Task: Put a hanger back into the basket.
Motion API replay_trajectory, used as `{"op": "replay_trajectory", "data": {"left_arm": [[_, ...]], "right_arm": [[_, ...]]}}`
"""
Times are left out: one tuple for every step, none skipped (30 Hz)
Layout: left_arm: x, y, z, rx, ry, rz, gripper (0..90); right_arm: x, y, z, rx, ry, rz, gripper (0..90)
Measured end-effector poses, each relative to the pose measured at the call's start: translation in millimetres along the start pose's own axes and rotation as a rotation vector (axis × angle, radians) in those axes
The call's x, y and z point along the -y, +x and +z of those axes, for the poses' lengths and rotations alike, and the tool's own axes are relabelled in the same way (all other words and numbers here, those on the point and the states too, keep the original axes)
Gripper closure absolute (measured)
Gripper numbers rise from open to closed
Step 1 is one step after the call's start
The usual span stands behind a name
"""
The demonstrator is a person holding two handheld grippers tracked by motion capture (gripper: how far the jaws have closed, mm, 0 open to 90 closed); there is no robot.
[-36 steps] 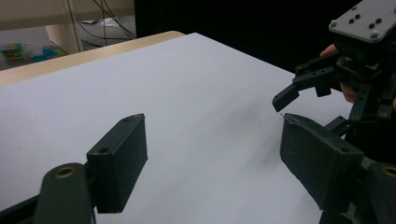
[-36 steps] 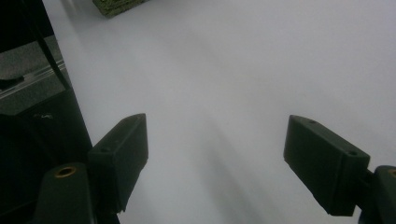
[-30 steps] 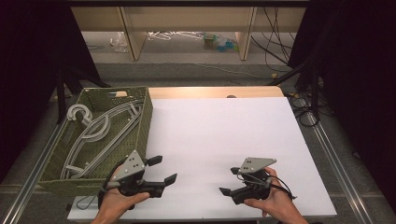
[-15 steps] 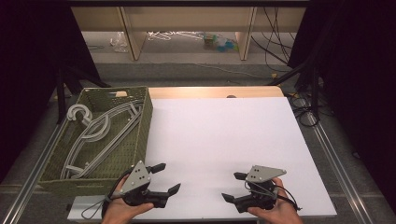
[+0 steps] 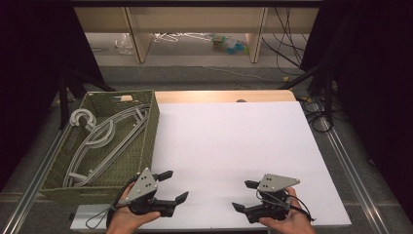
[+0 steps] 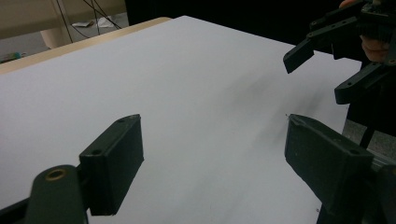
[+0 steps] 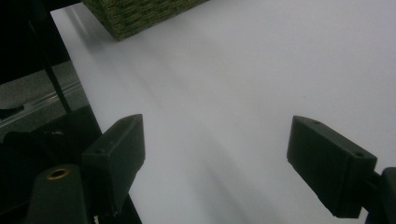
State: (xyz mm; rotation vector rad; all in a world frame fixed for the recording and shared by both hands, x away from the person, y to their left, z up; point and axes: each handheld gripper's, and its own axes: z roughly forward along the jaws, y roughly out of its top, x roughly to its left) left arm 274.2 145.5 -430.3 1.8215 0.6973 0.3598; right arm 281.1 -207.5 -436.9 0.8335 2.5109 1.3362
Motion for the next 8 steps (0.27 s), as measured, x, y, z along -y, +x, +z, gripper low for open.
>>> {"op": "replay_trajectory", "data": {"left_arm": [[0.1,-0.1,0.0,-0.001,0.001,0.0,19.5],[0.1,-0.1,0.0,-0.002,0.002,0.001,19.5],[0.1,-0.5,-0.1,-0.003,0.003,-0.002,19.5],[-0.2,-0.3,-0.4,-0.004,0.008,0.008,19.5],[-0.3,-0.4,-0.5,-0.006,0.011,0.012,19.5],[-0.2,-0.8,-0.4,-0.007,0.013,0.01,19.5],[0.1,-1.2,0.0,-0.005,0.011,0.008,19.5],[0.2,-1.6,0.3,-0.004,0.011,0.01,19.5]], "right_arm": [[0.0,-0.1,0.0,0.0,0.0,-0.002,19.9],[0.0,0.0,-0.1,-0.001,0.001,0.0,19.9],[0.0,0.0,-0.1,-0.001,0.001,0.0,19.9],[0.0,-0.1,-0.2,0.0,0.002,-0.001,20.0],[0.0,-0.4,-0.2,0.003,0.0,-0.005,19.9],[0.0,-0.5,-0.2,0.004,0.0,-0.006,19.9],[0.0,-0.6,-0.3,0.004,0.0,-0.005,19.9],[-0.1,-0.8,-0.5,0.003,-0.001,-0.004,19.9]]}}
